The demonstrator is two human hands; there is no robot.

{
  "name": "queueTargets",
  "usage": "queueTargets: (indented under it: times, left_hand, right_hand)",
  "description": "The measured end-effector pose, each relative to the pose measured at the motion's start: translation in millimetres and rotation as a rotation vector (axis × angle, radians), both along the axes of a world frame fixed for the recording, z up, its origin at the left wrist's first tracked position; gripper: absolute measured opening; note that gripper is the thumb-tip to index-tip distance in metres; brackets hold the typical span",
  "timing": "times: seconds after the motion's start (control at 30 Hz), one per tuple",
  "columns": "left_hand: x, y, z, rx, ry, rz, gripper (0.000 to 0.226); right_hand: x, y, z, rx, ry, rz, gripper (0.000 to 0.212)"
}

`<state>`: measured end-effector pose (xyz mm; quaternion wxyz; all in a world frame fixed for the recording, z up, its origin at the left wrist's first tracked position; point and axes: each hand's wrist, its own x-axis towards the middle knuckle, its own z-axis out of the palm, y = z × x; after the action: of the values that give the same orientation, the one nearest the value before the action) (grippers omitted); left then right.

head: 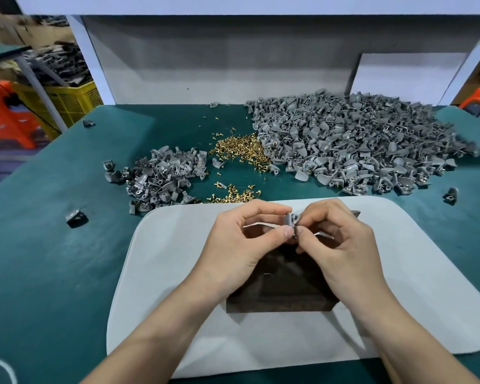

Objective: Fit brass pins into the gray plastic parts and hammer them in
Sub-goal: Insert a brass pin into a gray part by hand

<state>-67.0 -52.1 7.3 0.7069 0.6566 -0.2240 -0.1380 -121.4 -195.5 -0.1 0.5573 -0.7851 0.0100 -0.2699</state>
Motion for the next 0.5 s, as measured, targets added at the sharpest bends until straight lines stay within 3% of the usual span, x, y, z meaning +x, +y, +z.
queueTargets:
  times: [0.2,0.5]
  left_hand:
    - [0.9,-1.6,-2.0,-0.051,0.050,-0.019,0.021]
    - [0.9,-1.1,-2.0,-0.084,0.062,-0.055,0.021]
  right_hand:
    - [-0.4,-2.1,1.1,0.064,0.040,0.010,0.024]
    - [-1.7,-1.8,3.5,0.156,0.058,0.036,0.020]
